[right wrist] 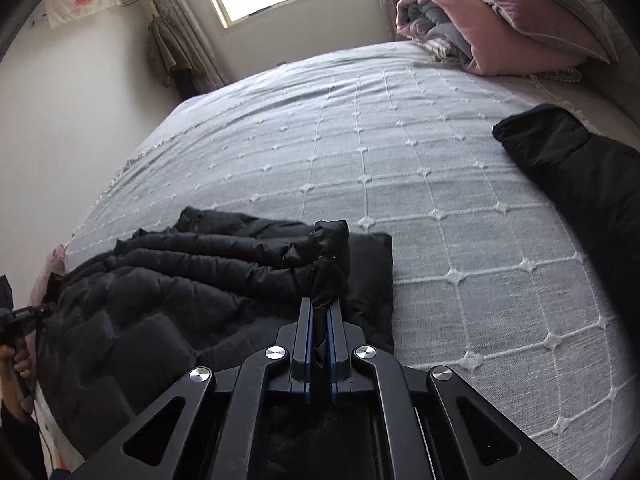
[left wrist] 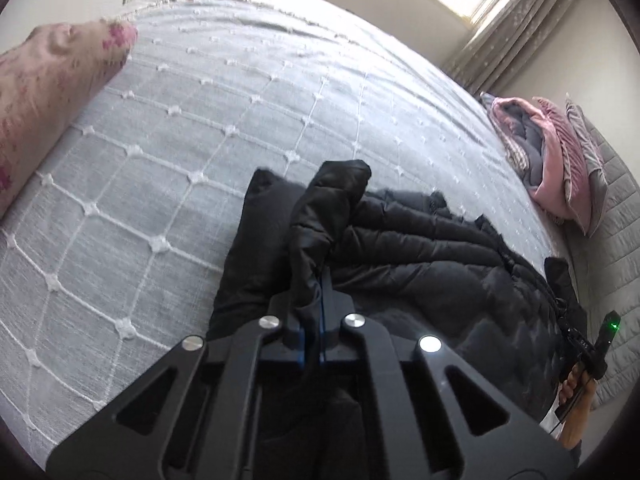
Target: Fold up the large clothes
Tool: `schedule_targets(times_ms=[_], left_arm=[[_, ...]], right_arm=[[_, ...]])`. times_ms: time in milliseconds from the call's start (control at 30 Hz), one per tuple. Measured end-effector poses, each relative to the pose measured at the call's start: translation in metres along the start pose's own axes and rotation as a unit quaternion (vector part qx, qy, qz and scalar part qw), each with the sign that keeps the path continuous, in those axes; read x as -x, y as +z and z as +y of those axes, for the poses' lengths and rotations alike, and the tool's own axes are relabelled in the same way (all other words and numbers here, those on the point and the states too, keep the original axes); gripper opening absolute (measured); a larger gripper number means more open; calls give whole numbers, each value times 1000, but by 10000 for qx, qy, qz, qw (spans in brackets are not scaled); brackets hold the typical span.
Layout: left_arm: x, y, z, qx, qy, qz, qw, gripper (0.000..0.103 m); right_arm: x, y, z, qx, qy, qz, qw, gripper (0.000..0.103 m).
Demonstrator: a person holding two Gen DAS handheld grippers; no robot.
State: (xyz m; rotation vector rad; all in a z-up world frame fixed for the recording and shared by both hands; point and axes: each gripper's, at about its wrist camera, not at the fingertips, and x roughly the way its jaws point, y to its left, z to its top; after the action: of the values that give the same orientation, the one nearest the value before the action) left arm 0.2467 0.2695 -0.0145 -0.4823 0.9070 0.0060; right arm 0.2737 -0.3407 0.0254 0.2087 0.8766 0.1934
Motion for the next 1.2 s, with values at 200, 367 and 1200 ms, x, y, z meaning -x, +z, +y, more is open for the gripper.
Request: schedule_targets(times_ms=[200, 367, 1200], left_arm=[[19, 34, -33, -244, -28, -595, 9979, 5], [1, 65, -50, -322, 301, -849, 9954, 5], [-75, 49, -8, 339, 779, -561, 9948, 31]], right_arm=[[16, 31, 21, 85, -370, -663, 9971, 4], [2, 60, 29, -6, -744, -862, 9935, 4], [-108, 58, 32, 485, -2197, 414, 9735, 14]])
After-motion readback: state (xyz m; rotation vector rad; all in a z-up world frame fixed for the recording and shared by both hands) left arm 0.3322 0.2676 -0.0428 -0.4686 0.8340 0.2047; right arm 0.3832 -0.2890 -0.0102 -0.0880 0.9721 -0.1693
